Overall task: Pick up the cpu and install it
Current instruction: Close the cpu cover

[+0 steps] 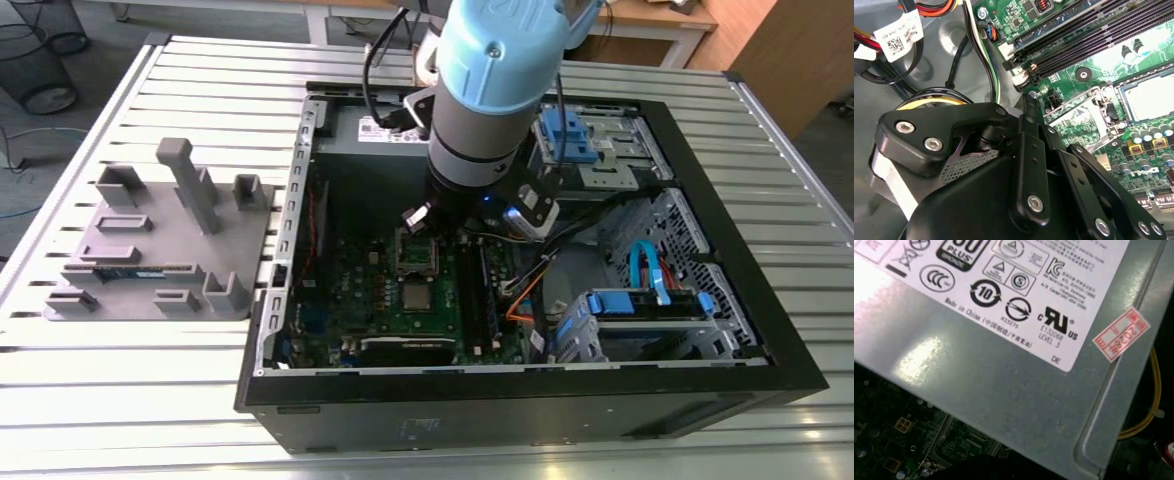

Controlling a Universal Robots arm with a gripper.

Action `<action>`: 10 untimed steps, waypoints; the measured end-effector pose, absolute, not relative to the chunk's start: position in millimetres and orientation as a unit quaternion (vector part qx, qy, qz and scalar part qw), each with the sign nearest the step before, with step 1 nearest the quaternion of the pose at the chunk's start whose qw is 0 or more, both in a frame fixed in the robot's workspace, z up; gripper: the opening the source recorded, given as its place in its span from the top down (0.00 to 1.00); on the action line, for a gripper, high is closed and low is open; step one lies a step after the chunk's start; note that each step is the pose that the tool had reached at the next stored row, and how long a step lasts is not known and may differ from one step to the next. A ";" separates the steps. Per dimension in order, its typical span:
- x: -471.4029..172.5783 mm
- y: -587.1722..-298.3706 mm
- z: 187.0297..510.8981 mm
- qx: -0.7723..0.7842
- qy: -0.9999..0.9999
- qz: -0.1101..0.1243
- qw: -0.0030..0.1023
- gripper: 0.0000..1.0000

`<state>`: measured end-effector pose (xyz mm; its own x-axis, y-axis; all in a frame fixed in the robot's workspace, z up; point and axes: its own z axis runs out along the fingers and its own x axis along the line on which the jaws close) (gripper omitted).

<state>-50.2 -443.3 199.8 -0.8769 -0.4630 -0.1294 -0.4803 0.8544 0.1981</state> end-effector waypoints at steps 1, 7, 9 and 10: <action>-50.3 -443.3 199.9 -0.245 0.962 0.113 0.039 0.89; -50.5 -443.5 201.8 -0.245 0.962 0.113 0.038 0.89; -50.6 -443.7 203.3 -0.245 0.962 0.113 0.039 0.89; -50.7 -443.8 204.2 -0.245 0.962 0.113 0.039 0.89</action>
